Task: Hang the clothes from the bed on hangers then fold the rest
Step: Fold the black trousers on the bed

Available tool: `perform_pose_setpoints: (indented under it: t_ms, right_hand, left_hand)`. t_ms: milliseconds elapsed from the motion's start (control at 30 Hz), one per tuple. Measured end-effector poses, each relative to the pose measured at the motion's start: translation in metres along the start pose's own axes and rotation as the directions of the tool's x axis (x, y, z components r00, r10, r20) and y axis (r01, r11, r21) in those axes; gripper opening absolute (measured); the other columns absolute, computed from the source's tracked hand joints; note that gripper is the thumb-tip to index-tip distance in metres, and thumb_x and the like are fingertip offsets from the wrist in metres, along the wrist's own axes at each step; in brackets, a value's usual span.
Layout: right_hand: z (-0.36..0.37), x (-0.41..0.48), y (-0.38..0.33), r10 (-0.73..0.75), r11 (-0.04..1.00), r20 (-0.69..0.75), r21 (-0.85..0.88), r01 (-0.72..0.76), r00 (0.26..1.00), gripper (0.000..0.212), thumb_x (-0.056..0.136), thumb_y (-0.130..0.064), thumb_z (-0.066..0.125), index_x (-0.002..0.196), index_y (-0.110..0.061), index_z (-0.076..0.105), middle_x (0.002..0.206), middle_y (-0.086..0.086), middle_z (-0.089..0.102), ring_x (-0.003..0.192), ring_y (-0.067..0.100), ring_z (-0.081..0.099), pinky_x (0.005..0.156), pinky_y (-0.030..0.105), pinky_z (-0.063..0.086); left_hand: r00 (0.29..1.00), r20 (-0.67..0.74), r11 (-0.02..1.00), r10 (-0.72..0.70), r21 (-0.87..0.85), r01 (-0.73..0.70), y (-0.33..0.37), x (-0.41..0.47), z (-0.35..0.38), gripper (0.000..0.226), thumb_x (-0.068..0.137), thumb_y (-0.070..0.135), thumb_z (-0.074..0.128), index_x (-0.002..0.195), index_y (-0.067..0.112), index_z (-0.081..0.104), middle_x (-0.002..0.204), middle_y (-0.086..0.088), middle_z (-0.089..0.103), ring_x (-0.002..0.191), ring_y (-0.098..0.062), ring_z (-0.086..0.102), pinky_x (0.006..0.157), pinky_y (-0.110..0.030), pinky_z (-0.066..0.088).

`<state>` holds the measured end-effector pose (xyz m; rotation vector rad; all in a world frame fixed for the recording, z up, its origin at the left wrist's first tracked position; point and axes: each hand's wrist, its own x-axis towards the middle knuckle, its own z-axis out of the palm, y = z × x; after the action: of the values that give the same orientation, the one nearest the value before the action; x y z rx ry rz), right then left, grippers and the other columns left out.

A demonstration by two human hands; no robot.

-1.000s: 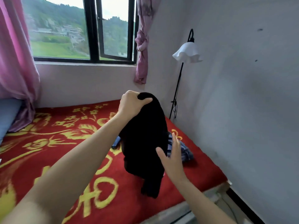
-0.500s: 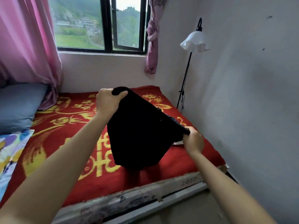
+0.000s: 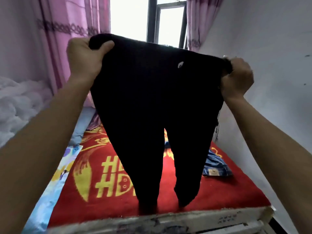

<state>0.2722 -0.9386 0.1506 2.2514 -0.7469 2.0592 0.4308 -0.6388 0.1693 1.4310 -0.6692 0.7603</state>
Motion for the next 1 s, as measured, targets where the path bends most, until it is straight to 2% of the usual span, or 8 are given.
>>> perform_pose_setpoints:
  t_ms: [167, 300, 367, 400, 433, 500, 667, 1000]
  right_hand:
    - [-0.023, 0.016, -0.044, -0.071, 0.997, -0.027, -0.044, 0.070, 0.997, 0.047, 0.096, -0.036, 0.031, 0.098, -0.004, 0.066, 0.103, 0.018, 0.065, 0.097, 0.035, 0.056, 0.077, 0.036, 0.033]
    - [-0.028, -0.005, -0.057, -0.069, 0.998, 0.065, 0.012, 0.068, 0.996, 0.037, 0.092, -0.028, 0.040, 0.112, -0.012, 0.066, 0.110, 0.016, 0.066, 0.102, 0.035, 0.057, 0.078, 0.039, 0.036]
    - [-0.024, -0.018, -0.059, -0.070, 0.998, 0.127, 0.005, 0.070, 0.989, 0.040, 0.089, -0.028, 0.039, 0.115, -0.014, 0.066, 0.111, 0.015, 0.065, 0.103, 0.035, 0.057, 0.077, 0.039, 0.038]
    - [-0.019, -0.024, -0.058, -0.069, 0.998, 0.158, 0.000, 0.070, 0.985, 0.039, 0.089, -0.027, 0.040, 0.116, -0.015, 0.066, 0.112, 0.014, 0.066, 0.103, 0.035, 0.057, 0.078, 0.039, 0.038]
    - [-0.013, -0.028, -0.056, -0.069, 0.998, 0.181, -0.003, 0.071, 0.981, 0.036, 0.090, -0.026, 0.043, 0.116, -0.015, 0.066, 0.111, 0.013, 0.066, 0.104, 0.034, 0.058, 0.078, 0.038, 0.037]
    - [0.001, -0.034, -0.053, -0.071, 0.997, 0.204, -0.006, 0.073, 0.977, 0.032, 0.092, -0.024, 0.047, 0.115, -0.015, 0.067, 0.109, 0.013, 0.067, 0.103, 0.033, 0.059, 0.077, 0.037, 0.038]
    - [0.043, -0.045, -0.044, -0.114, 0.993, 0.232, 0.046, 0.106, 0.966, 0.043, 0.085, -0.033, 0.039, 0.109, -0.012, 0.069, 0.104, 0.015, 0.068, 0.097, 0.036, 0.060, 0.076, 0.039, 0.040]
    - [0.232, -0.035, 0.022, -0.043, 0.999, 0.489, 0.026, 0.035, 0.871, 0.027, 0.093, -0.028, 0.052, 0.115, -0.022, 0.065, 0.112, 0.012, 0.065, 0.102, 0.036, 0.059, 0.080, 0.037, 0.045]
  left_hand:
    - [0.994, 0.004, 0.994, 0.113, -0.005, -0.113, 0.024, 0.026, -0.050, 0.035, 0.081, 0.034, 0.070, 0.103, 0.007, 0.069, 0.091, 0.006, 0.062, 0.056, 0.023, 0.051, 0.060, -0.005, 0.042]
    - [0.996, 0.019, 0.989, 0.084, 0.119, -0.085, 0.013, 0.030, -0.065, 0.027, 0.080, 0.036, 0.070, 0.086, 0.010, 0.068, 0.044, 0.035, 0.046, 0.041, 0.019, 0.040, 0.048, -0.009, 0.032]
    - [0.997, 0.040, 0.984, 0.073, 0.159, -0.079, 0.002, 0.028, -0.066, 0.033, 0.080, 0.038, 0.070, 0.086, 0.006, 0.071, 0.055, 0.027, 0.062, 0.045, 0.016, 0.044, 0.050, -0.017, 0.033]
    - [0.996, 0.051, 0.977, 0.072, 0.199, -0.080, -0.005, 0.027, -0.066, 0.037, 0.081, 0.039, 0.069, 0.092, 0.003, 0.072, 0.072, 0.011, 0.072, 0.056, 0.012, 0.054, 0.054, -0.019, 0.035]
    - [0.996, 0.057, 0.965, 0.064, 0.251, -0.076, -0.013, 0.025, -0.065, 0.040, 0.082, 0.040, 0.069, 0.098, 0.004, 0.072, 0.087, -0.007, 0.074, 0.072, -0.002, 0.065, 0.057, -0.019, 0.036]
    - [0.997, 0.069, 0.947, 0.034, 0.318, -0.054, -0.029, 0.022, -0.061, 0.042, 0.083, 0.042, 0.067, 0.102, 0.004, 0.071, 0.093, -0.020, 0.071, 0.084, -0.028, 0.067, 0.054, -0.020, 0.036]
    - [0.994, 0.095, 0.919, -0.062, 0.394, 0.019, -0.075, 0.025, -0.038, 0.042, 0.084, 0.045, 0.065, 0.102, 0.008, 0.072, 0.091, -0.018, 0.071, 0.076, -0.024, 0.062, 0.056, -0.024, 0.038]
    - [0.972, 0.123, 0.883, -0.200, 0.453, 0.124, -0.206, 0.067, 0.075, 0.036, 0.084, 0.042, 0.065, 0.102, 0.012, 0.072, 0.085, -0.012, 0.071, 0.080, -0.028, 0.066, 0.067, -0.032, 0.047]
